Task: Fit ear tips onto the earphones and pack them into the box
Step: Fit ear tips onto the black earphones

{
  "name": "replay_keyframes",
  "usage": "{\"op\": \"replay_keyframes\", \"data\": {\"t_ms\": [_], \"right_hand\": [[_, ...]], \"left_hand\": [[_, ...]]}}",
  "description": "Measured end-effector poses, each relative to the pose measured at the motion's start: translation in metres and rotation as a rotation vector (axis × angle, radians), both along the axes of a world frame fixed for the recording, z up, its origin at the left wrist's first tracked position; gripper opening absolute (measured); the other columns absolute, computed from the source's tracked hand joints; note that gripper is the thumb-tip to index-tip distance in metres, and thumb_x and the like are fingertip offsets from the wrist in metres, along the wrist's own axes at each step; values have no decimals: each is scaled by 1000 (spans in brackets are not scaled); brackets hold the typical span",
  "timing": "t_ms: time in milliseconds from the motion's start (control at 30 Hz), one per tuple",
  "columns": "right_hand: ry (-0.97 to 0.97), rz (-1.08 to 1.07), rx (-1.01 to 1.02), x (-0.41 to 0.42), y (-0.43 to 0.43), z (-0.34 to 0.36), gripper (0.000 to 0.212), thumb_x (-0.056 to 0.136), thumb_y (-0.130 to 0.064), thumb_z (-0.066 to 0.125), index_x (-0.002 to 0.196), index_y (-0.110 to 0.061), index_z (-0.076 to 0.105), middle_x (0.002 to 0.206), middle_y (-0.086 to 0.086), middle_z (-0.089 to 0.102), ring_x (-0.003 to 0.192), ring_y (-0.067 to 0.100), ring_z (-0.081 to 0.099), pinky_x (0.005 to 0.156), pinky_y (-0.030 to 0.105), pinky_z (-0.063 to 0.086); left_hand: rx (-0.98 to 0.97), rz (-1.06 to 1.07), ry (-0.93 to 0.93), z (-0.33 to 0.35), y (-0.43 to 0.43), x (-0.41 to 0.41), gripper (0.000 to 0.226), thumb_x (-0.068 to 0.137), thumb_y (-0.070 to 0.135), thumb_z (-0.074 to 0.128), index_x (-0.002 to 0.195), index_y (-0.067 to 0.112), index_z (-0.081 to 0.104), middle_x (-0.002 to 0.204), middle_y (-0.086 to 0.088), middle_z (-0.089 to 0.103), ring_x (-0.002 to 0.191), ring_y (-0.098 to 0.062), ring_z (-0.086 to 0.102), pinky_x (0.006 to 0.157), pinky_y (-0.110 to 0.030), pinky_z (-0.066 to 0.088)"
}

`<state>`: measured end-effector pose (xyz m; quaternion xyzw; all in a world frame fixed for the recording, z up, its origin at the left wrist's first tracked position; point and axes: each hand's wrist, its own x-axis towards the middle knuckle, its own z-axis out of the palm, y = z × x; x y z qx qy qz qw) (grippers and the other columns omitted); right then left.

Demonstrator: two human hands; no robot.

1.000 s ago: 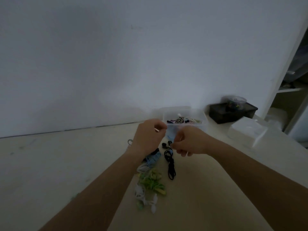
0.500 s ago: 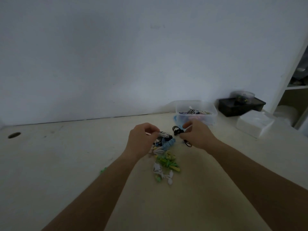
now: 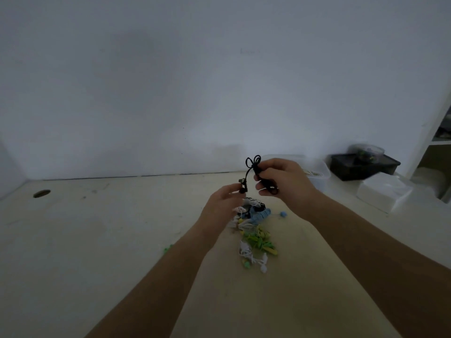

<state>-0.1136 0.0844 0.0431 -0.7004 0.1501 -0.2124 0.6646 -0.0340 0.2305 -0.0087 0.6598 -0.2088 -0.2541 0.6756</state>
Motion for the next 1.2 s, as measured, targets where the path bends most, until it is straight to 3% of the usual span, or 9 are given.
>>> {"op": "replay_keyframes", "data": {"t_ms": [133,200,433,567,633,733,867,1000,1200], "right_hand": [[-32,73,93,1,22,7,19,94,6,52,95,-6,67,77,11,69,64,23,65,62,33,58],[-48,106,176,1,31,8,17,94,7,51,95,-2,65,76,14,67,60,26,64,60,34,58],[-6,173,403,-4,56,-8,36,88,9,33,105,1,63,83,19,67,58,29,62,58,37,55],[127,262,464,-10,65,-24,38,86,-10,35,110,-7,65,82,16,66,65,32,61,66,40,52],[194,270,391,-14,71,-30,29,92,-25,44,103,-11,66,80,12,64,62,31,62,65,37,51],[273,247,73,-22,78,-40,33,92,-40,65,95,-8,67,81,8,66,68,26,68,66,42,58],[195,189,-285,-32,86,-45,25,86,-31,76,87,-7,68,81,10,73,77,26,72,74,45,61],[132,246,-366,-37,86,-44,8,88,-19,74,94,-18,68,85,7,72,73,20,71,67,32,60],[156,248,-528,-35,82,-48,12,95,-15,64,106,-19,66,89,6,69,62,11,63,58,23,56]], "left_hand": [[-326,10,443,12,15,-10,32,94,-3,51,124,6,56,118,-24,65,93,-38,71,85,-43,59],[-427,-37,538,15,28,-11,31,94,-6,46,123,0,55,111,-27,66,87,-39,71,76,-40,62],[-399,-10,455,13,72,-12,20,98,-3,48,111,-5,64,104,-23,70,89,-27,70,74,-28,61],[-359,59,356,9,90,-16,18,94,1,58,111,-3,65,102,-19,70,86,-24,71,75,-25,61],[-314,69,307,6,97,-18,20,92,1,61,111,-3,65,105,-20,70,88,-24,70,73,-24,60],[-207,60,223,2,103,-24,20,90,1,65,110,-3,67,107,-22,71,89,-23,71,75,-25,60],[-124,8,138,-2,104,-33,16,89,2,67,105,3,68,101,-16,75,87,-21,73,74,-25,58],[-110,-7,118,-5,102,-38,18,89,0,67,107,-1,67,100,-17,75,86,-22,74,77,-27,59],[-95,15,93,-11,94,-37,23,86,-4,69,109,0,66,104,-17,74,90,-26,74,82,-29,59]]}}
